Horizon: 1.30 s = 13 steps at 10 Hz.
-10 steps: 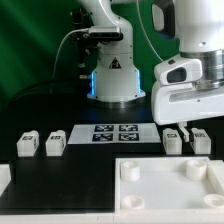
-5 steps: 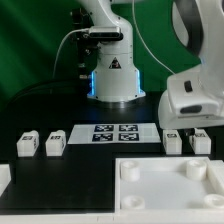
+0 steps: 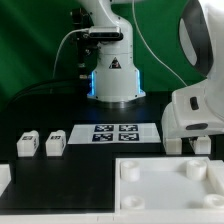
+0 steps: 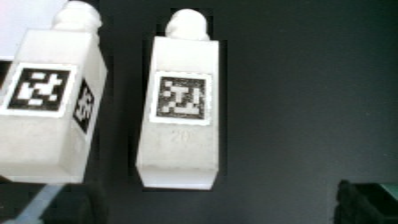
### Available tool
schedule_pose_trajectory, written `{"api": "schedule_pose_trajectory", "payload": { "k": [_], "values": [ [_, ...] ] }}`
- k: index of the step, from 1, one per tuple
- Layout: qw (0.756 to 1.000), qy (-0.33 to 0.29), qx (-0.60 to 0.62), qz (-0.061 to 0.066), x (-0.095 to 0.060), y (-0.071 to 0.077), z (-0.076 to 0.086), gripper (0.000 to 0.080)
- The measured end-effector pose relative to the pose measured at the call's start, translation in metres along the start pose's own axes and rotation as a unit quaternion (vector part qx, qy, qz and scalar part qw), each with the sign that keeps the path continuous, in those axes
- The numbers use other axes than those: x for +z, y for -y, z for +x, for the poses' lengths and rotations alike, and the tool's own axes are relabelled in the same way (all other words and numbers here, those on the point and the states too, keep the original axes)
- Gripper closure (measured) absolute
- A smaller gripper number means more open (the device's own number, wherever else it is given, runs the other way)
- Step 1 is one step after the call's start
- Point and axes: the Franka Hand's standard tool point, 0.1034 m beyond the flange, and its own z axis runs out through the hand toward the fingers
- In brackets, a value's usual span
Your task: Assemble one leg
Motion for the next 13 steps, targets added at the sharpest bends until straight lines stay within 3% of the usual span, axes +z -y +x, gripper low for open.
{"api": "schedule_pose_trajectory", "payload": {
  "k": [4, 8, 9, 10, 11, 12, 13],
  "values": [
    [1.0, 0.006, 0.005, -0.005, 0.032, -0.002, -0.005, 0.0151],
    [1.0, -0.001, 0.0, -0.005, 0.042, -0.004, -0.002, 0.0151],
    [1.0, -0.001, 0.0, -0.005, 0.042, -0.004, -0.002, 0.0182],
    [1.0, -0.001, 0.0, -0.005, 0.042, -0.004, -0.002, 0.0315],
    [1.0, -0.001, 0.0, -0.005, 0.042, -0.004, -0.002, 0.0315],
    [1.0, -0.001, 0.0, -0.005, 0.042, -0.004, -0.002, 0.0513],
    [1.0, -0.001, 0.0, -0.005, 0.042, -0.004, -0.002, 0.0509]
  ]
}}
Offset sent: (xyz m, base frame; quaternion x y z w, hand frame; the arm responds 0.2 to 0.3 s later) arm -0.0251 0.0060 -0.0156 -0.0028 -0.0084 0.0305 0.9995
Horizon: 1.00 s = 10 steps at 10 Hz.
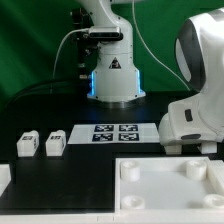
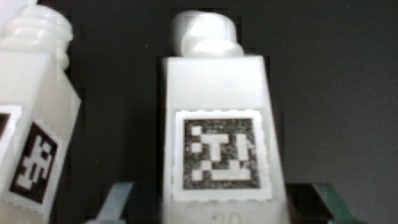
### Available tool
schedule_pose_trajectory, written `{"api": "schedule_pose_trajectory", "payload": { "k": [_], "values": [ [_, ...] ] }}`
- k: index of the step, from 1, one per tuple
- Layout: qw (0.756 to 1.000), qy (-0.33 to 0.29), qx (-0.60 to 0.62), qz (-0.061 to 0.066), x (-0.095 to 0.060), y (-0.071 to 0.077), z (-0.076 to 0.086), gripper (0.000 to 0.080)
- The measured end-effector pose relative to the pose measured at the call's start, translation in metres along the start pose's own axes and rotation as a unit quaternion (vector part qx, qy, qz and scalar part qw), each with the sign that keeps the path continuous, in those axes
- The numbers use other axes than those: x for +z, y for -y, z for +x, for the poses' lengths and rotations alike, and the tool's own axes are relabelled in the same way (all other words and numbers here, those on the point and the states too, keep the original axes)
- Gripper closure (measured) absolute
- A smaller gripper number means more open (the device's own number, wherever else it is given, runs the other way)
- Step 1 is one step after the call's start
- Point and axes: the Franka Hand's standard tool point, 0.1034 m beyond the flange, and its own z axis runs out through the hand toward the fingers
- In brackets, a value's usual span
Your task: Assemble one leg
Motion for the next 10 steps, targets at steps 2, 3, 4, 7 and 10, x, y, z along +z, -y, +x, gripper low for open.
{"api": "schedule_pose_trajectory", "payload": {
  "k": [2, 3, 4, 7, 10],
  "values": [
    [1.0, 0.0, 0.0, 0.0, 0.0, 0.0, 0.0, 0.0509],
    [1.0, 0.0, 0.0, 0.0, 0.0, 0.0, 0.0, 0.0509],
    [1.0, 0.0, 0.0, 0.0, 0.0, 0.0, 0.0, 0.0509],
    [1.0, -0.005, -0.028, -0.001, -0.026, -0.005, -0.001, 0.0508],
    [0.997, -0.047, -0.058, 0.013, -0.096, -0.022, -0.012, 0.0508]
  ]
}}
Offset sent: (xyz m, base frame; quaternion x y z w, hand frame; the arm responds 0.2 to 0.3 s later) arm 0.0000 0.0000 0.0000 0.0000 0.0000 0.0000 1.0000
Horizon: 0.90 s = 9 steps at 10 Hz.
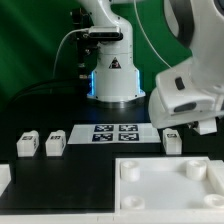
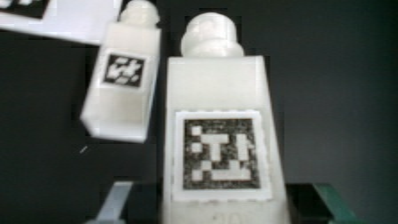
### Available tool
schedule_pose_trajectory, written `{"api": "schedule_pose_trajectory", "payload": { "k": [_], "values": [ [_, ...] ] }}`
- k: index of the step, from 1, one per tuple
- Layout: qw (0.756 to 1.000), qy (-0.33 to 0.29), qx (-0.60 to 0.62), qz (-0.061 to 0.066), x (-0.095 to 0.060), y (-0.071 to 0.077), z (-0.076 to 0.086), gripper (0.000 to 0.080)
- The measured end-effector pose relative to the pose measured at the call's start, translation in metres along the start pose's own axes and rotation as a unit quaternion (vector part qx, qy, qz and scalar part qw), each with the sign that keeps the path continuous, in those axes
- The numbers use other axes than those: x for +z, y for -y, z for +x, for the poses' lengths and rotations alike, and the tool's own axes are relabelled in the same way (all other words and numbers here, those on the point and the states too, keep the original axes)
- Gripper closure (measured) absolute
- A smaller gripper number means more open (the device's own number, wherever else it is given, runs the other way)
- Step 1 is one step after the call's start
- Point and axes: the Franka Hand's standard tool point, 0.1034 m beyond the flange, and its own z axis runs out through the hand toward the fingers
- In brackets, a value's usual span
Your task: Assemble one leg
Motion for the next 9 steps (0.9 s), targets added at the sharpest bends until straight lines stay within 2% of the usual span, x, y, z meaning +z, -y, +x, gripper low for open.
{"api": "schedule_pose_trajectory", "payload": {
  "k": [1, 2, 5, 6, 8, 9],
  "values": [
    [0.997, -0.077, -0.002, -0.005, -0.029, -0.002, 0.005, 0.0507],
    [0.993, -0.114, -0.003, -0.013, -0.041, -0.003, -0.009, 0.0507],
    [0.959, -0.283, -0.007, -0.03, -0.047, -0.011, 0.004, 0.0507],
    [0.944, -0.328, -0.021, -0.037, -0.063, -0.017, 0.02, 0.0507],
    [0.897, -0.436, -0.045, -0.058, -0.114, -0.042, 0.042, 0.0507],
    [0.88, -0.469, -0.046, -0.062, -0.131, -0.043, 0.048, 0.0507]
  ]
}}
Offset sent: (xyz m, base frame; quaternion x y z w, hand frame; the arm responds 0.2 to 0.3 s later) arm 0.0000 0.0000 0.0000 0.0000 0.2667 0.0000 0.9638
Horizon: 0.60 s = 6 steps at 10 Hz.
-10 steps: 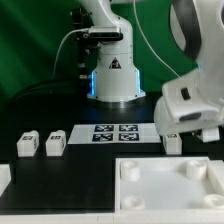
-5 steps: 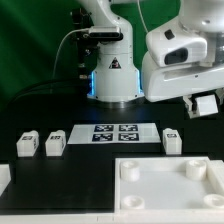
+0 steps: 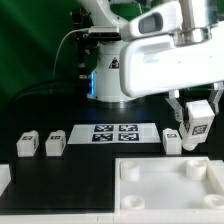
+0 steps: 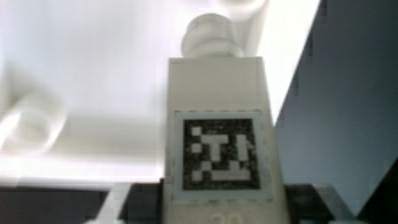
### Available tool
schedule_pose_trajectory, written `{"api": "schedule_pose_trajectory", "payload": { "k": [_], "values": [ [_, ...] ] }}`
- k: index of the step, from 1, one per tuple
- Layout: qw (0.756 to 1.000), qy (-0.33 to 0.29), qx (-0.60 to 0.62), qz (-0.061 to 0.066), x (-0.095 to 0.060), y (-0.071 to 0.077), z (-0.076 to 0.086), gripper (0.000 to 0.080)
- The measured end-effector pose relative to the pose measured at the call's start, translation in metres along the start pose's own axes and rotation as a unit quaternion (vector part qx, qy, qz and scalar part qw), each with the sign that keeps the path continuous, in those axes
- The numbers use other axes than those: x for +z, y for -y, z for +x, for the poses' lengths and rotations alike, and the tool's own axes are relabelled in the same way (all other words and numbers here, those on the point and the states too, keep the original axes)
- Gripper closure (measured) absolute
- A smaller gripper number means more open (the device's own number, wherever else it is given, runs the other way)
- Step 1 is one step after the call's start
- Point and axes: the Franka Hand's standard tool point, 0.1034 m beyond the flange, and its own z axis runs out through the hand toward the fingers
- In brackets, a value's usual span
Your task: Assemble one leg
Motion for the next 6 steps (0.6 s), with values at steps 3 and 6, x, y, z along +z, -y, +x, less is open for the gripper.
{"api": "schedule_pose_trajectory", "payload": {
  "k": [3, 6],
  "values": [
    [0.994, -0.105, -0.007, -0.014, 0.0024, 0.001, 0.0059, 0.0506],
    [0.994, -0.104, -0.007, -0.013, 0.0026, 0.0014, 0.0071, 0.0506]
  ]
}}
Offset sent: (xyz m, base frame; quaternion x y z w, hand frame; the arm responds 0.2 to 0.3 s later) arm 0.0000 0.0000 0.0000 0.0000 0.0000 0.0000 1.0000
